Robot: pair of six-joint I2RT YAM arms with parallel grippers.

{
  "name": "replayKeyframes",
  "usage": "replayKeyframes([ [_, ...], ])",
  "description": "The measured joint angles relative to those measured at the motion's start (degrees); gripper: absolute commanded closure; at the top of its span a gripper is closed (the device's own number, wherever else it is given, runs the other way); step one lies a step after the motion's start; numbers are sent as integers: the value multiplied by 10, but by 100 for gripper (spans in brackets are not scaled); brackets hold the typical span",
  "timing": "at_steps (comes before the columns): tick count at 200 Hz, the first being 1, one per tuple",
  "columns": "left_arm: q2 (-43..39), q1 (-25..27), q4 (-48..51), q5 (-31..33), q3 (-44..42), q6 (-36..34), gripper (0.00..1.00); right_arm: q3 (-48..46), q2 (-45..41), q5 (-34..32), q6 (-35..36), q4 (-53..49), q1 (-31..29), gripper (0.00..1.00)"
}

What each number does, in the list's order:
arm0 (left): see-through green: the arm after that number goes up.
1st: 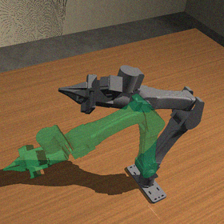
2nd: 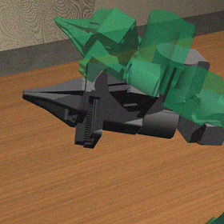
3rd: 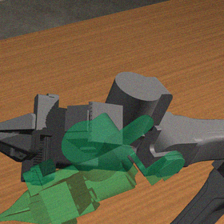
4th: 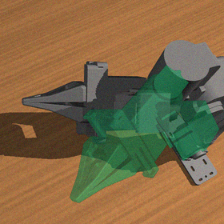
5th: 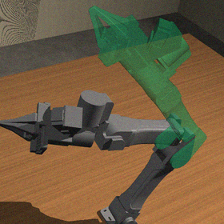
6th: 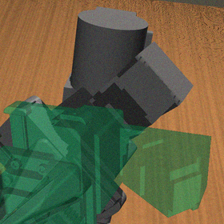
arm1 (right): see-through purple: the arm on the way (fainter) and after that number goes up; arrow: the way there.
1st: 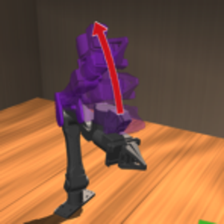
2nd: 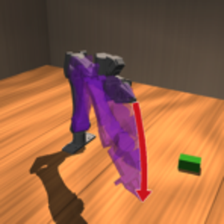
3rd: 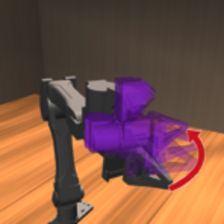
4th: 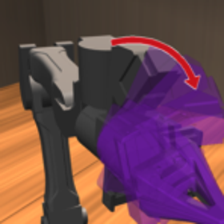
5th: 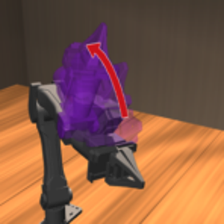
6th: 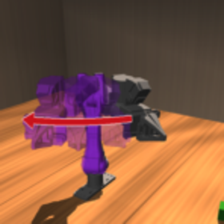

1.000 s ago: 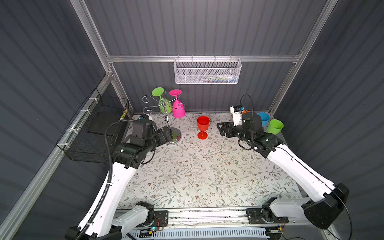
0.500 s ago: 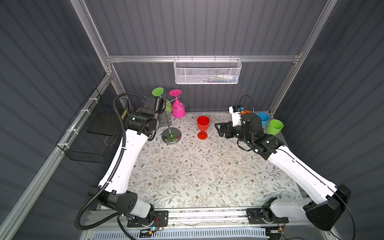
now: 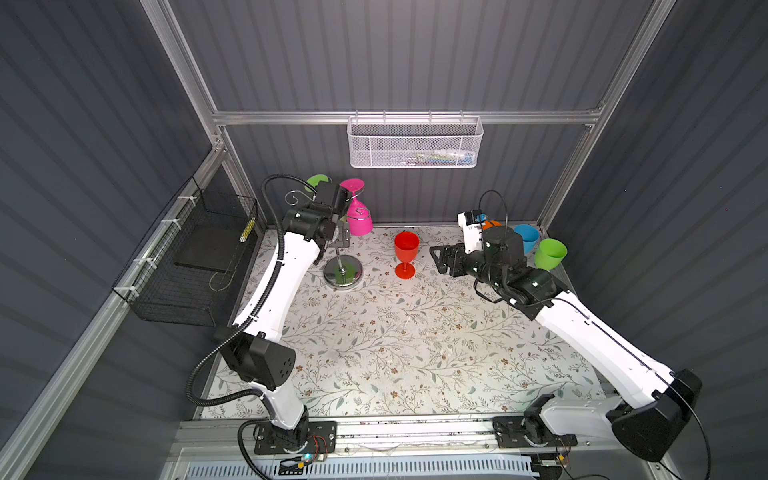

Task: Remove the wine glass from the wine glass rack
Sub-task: 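Move the left gripper to the pink glass while the right hovers nearby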

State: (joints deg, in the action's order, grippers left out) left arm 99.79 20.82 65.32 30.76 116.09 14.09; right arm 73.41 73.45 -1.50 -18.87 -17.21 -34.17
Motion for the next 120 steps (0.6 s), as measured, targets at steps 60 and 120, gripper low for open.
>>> replayKeyframes([
  [60,-8,-69,-2,-22,-11,-16,0,0,-2,-1,0,0,-4,14],
  [120,-12,-125,-2,-45,-14,-20,0,0,-7,-4,1,-1,-21,14],
])
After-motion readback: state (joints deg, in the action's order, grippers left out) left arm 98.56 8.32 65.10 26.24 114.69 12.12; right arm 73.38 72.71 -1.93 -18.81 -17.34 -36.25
